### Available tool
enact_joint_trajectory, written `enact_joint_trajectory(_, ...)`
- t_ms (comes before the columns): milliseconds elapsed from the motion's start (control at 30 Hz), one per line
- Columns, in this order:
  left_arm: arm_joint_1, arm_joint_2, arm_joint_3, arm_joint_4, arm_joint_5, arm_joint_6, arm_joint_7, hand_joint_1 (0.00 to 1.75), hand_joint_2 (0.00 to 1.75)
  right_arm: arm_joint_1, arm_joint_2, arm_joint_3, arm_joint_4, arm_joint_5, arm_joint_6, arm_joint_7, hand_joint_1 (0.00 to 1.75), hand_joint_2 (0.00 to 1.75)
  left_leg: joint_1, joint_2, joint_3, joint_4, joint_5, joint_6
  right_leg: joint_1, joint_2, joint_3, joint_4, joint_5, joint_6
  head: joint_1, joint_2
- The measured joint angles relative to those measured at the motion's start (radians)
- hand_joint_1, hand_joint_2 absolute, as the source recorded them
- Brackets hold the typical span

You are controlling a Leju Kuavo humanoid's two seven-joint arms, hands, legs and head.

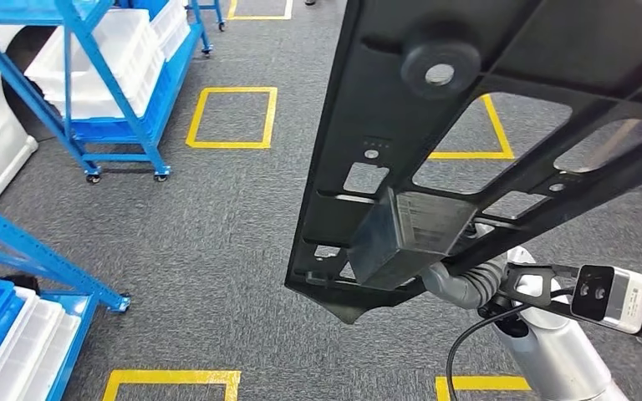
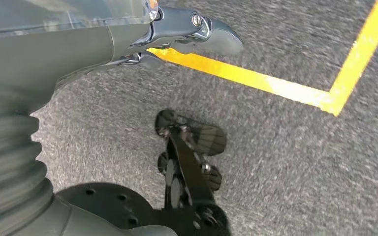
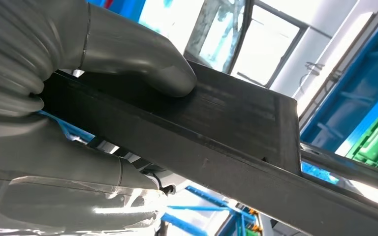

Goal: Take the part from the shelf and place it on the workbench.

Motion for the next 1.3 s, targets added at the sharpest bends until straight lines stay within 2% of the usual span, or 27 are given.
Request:
enact_joint_trajectory(67,0.000,0.000,0.000,0.000,0.004,0.000,-0.001,0.00,1.75,0.001,-0.001,0.000,0.000,-0.001,0.000,-0.004,1.75,1.75,0.002,-0.036,0.056,-0.129,0.054,0.006,0.000,0.021,-0.003,0.007,-0.003,0.007,0.001,0.000)
enact_joint_trajectory(100,0.000,0.000,0.000,0.000,0.005,0.000,-0.001,0.00,1.75,0.001,-0.002,0.000,0.000,-0.001,-0.001,-0.005,1.75,1.75,0.002,-0.051,0.071,-0.163,0.063,0.008,-0.001,0.030,-0.007,0.010,-0.003,0.013,0.001,0.000)
enact_joint_trajectory(133,-0.001,-0.001,0.000,0.000,0.008,0.000,-0.002,0.00,1.75,0.003,-0.003,0.000,0.000,0.001,-0.004,-0.006,1.75,1.75,0.001,-0.057,0.077,-0.176,0.061,0.012,-0.003,0.039,-0.011,0.011,-0.002,0.019,0.001,0.000)
enact_joint_trajectory(200,-0.003,-0.001,0.003,0.000,0.015,0.001,-0.004,0.00,1.75,0.009,-0.010,0.000,-0.007,0.008,-0.016,-0.007,1.75,1.75,0.000,-0.042,0.080,-0.184,0.064,0.022,-0.008,0.051,-0.016,0.011,0.000,0.032,0.000,0.000)
enact_joint_trajectory(267,-0.004,-0.003,0.007,0.000,0.023,0.004,-0.004,0.00,1.75,0.016,-0.024,-0.001,-0.024,0.016,-0.032,-0.009,1.75,1.75,0.001,-0.022,0.085,-0.196,0.071,0.037,-0.006,0.020,-0.034,0.049,-0.026,0.040,0.003,0.000)
enact_joint_trajectory(333,-0.001,-0.004,0.013,0.000,0.027,0.007,0.000,0.00,1.75,0.027,-0.035,-0.001,-0.040,0.026,-0.044,-0.015,1.75,1.75,-0.001,-0.002,0.087,-0.202,0.073,0.046,-0.005,-0.028,-0.088,0.162,-0.086,0.046,0.007,0.000)
enact_joint_trajectory(400,0.001,-0.005,0.021,0.000,0.031,0.012,0.005,0.00,1.75,0.045,-0.044,0.000,-0.049,0.035,-0.052,-0.022,1.75,1.75,-0.003,0.016,0.087,-0.202,0.071,0.048,-0.009,-0.044,-0.146,0.280,-0.128,0.051,0.008,0.000)
enact_joint_trajectory(433,0.001,-0.006,0.024,0.000,0.033,0.014,0.006,0.00,1.75,0.052,-0.050,0.000,-0.053,0.037,-0.053,-0.024,1.75,1.75,-0.004,0.026,0.087,-0.201,0.070,0.047,-0.011,-0.047,-0.154,0.295,-0.124,0.052,0.008,0.000)
enact_joint_trajectory(467,0.000,-0.007,0.026,0.000,0.035,0.015,0.008,0.00,1.75,0.056,-0.055,0.000,-0.057,0.037,-0.053,-0.025,1.75,1.75,-0.004,0.035,0.088,-0.201,0.069,0.046,-0.013,-0.051,-0.142,0.270,-0.104,0.053,0.008,0.000)
enact_joint_trajectory(533,-0.001,-0.010,0.028,0.000,0.036,0.016,0.008,0.00,1.75,0.053,-0.068,0.001,-0.066,0.024,-0.057,-0.022,1.75,1.75,-0.005,0.052,0.092,-0.201,0.065,0.042,-0.012,-0.077,-0.068,0.130,-0.042,0.050,0.008,0.000)
enact_joint_trajectory(600,-0.002,-0.013,0.031,0.000,0.037,0.016,0.008,0.00,1.75,0.040,-0.082,0.001,-0.076,0.001,-0.063,-0.016,1.75,1.75,-0.009,0.065,0.096,-0.199,0.060,0.033,-0.006,-0.102,-0.011,0.021,-0.008,0.042,0.007,0.000)
enact_joint_trajectory(633,-0.002,-0.014,0.032,0.000,0.037,0.016,0.007,0.00,1.75,0.033,-0.089,0.001,-0.078,-0.011,-0.065,-0.013,1.75,1.75,-0.011,0.072,0.097,-0.198,0.058,0.028,-0.002,-0.105,-0.004,0.004,-0.007,0.037,0.007,0.000)
enact_joint_trajectory(700,-0.004,-0.015,0.035,0.000,0.037,0.016,0.006,0.00,1.75,0.022,-0.101,0.001,-0.081,-0.028,-0.067,-0.009,1.75,1.75,-0.011,0.085,0.101,-0.199,0.054,0.016,0.000,-0.086,-0.005,0.001,-0.005,0.027,0.007,0.000)
enact_joint_trajectory(767,-0.004,-0.017,0.038,0.000,0.037,0.016,0.003,0.00,1.75,0.014,-0.108,0.001,-0.082,-0.035,-0.067,-0.006,1.75,1.75,-0.007,0.067,0.094,-0.174,0.034,0.006,-0.003,-0.071,0.000,-0.007,0.000,0.016,0.006,0.000)
enact_joint_trajectory(800,-0.004,-0.017,0.040,0.000,0.037,0.016,0.002,0.00,1.75,0.011,-0.110,0.002,-0.083,-0.035,-0.069,-0.007,1.75,1.75,-0.005,0.048,0.075,-0.131,0.007,0.002,-0.005,-0.064,0.002,-0.011,0.002,0.011,0.005,0.000)
enact_joint_trajectory(867,-0.001,-0.019,0.045,0.000,0.036,0.015,0.001,0.00,1.75,0.012,-0.110,0.005,-0.083,-0.027,-0.074,-0.014,1.75,1.75,-0.002,0.016,0.009,0.007,-0.059,-0.003,-0.003,-0.049,0.003,-0.012,0.003,0.004,0.004,0.000)
enact_joint_trajectory(900,0.001,-0.019,0.047,0.000,0.035,0.015,0.001,0.00,1.75,0.018,-0.110,0.007,-0.083,-0.020,-0.076,-0.021,1.75,1.75,-0.002,0.012,-0.023,0.071,-0.081,-0.005,-0.002,-0.040,0.003,-0.012,0.003,0.003,0.004,0.000)
enact_joint_trajectory(933,0.002,-0.019,0.048,0.000,0.035,0.015,0.001,0.00,1.75,0.024,-0.110,0.010,-0.083,-0.014,-0.077,-0.028,1.75,1.75,-0.002,0.010,-0.041,0.104,-0.083,-0.006,-0.001,-0.031,0.003,-0.011,0.003,0.003,0.004,0.000)
enact_joint_trajectory(967,0.004,-0.019,0.049,0.000,0.034,0.016,0.001,0.00,1.75,0.032,-0.110,0.013,-0.083,-0.008,-0.077,-0.036,1.75,1.75,-0.002,0.009,-0.041,0.096,-0.065,-0.005,-0.001,-0.020,0.003,-0.009,0.002,0.003,0.004,0.000)
enact_joint_trajectory(1000,0.005,-0.019,0.049,0.000,0.034,0.016,0.002,0.00,1.75,0.038,-0.110,0.016,-0.083,-0.004,-0.077,-0.043,1.75,1.75,-0.001,0.006,-0.021,0.049,-0.031,-0.004,-0.001,-0.010,0.004,-0.007,0.001,0.004,0.004,0.000)
enact_joint_trajectory(1067,0.006,-0.020,0.050,0.000,0.035,0.018,0.002,0.00,1.75,0.047,-0.109,0.020,-0.083,0.005,-0.075,-0.055,1.75,1.75,0.002,-0.029,0.042,-0.096,0.039,0.002,-0.001,0.010,0.003,0.000,-0.003,0.009,0.003,0.000)
enact_joint_trajectory(1100,0.006,-0.020,0.050,0.000,0.035,0.020,0.002,0.00,1.75,0.050,-0.109,0.022,-0.083,0.010,-0.073,-0.058,1.75,1.75,0.003,-0.048,0.066,-0.148,0.057,0.005,-0.001,0.020,-0.001,0.004,-0.003,0.014,0.003,0.000)
enact_joint_trajectory(1133,0.006,-0.020,0.050,0.000,0.035,0.022,0.002,0.00,1.75,0.053,-0.109,0.024,-0.083,0.013,-0.072,-0.061,1.75,1.75,0.003,-0.063,0.078,-0.175,0.062,0.009,-0.003,0.029,-0.005,0.006,-0.003,0.020,0.003,0.000)
enact_joint_trajectory(1167,0.005,-0.020,0.050,0.000,0.036,0.024,0.002,0.00,1.75,0.057,-0.109,0.025,-0.083,0.017,-0.072,-0.062,1.75,1.75,0.001,-0.065,0.081,-0.183,0.060,0.013,-0.004,0.038,-0.008,0.007,-0.001,0.026,0.003,0.000)
enact_joint_trajectory(1200,0.004,-0.020,0.050,0.000,0.036,0.024,0.002,0.00,1.75,0.062,-0.109,0.025,-0.083,0.023,-0.074,-0.063,1.75,1.75,0.000,-0.057,0.082,-0.185,0.062,0.018,-0.007,0.047,-0.010,0.005,0.002,0.033,0.003,0.000)
enact_joint_trajectory(1233,0.004,-0.020,0.050,0.000,0.035,0.025,0.002,0.00,1.75,0.068,-0.109,0.025,-0.083,0.028,-0.076,-0.063,1.75,1.75,0.000,-0.046,0.085,-0.190,0.065,0.025,-0.008,0.046,-0.012,0.008,-0.001,0.039,0.002,0.000)
enact_joint_trajectory(1300,0.004,-0.021,0.050,0.000,0.033,0.024,0.003,0.00,1.75,0.079,-0.108,0.024,-0.085,0.049,-0.083,-0.065,1.75,1.75,0.002,-0.024,0.090,-0.202,0.071,0.038,-0.006,0.013,-0.034,0.054,-0.032,0.045,0.006,0.000)
